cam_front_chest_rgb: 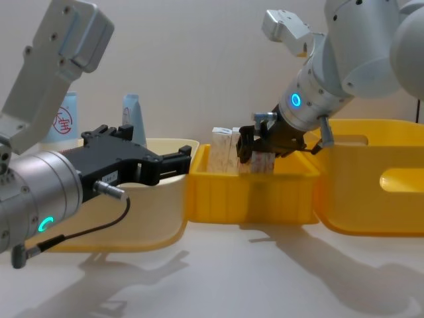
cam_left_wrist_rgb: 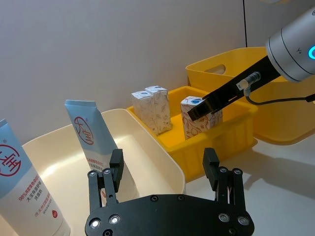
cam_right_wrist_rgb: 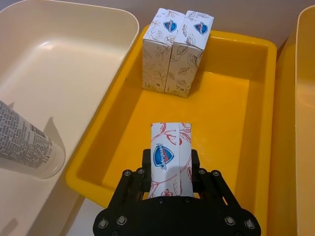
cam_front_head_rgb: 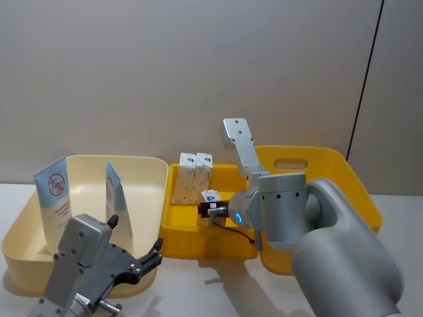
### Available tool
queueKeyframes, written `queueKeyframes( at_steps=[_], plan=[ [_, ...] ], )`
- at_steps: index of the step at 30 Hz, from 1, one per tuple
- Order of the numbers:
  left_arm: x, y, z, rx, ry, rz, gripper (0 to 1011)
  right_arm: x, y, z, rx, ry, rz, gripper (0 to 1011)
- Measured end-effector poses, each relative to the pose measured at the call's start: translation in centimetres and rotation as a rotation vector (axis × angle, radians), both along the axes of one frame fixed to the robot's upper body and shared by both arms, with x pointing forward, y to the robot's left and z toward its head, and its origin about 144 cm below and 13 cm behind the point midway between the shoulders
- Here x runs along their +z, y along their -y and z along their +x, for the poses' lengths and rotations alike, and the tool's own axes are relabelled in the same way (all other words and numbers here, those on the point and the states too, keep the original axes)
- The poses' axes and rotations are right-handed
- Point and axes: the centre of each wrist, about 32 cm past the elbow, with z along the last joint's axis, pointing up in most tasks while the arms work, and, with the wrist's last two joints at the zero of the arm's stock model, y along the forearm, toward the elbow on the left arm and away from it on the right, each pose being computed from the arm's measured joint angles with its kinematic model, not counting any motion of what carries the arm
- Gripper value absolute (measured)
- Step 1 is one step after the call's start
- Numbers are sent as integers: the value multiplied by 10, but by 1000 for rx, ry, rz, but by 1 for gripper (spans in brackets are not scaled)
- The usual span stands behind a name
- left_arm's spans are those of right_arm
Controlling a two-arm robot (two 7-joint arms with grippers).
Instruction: Bimanual collaborative sorting of washing and personal care products
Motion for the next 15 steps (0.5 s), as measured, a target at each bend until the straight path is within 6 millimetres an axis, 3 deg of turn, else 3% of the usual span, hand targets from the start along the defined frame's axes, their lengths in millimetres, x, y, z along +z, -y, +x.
queueKeyframes(
  at_steps=[15],
  plan=[
    [0, 0, 0, 0, 0, 0, 1003, 0, 0, 0, 0, 0, 0, 403]
  ],
)
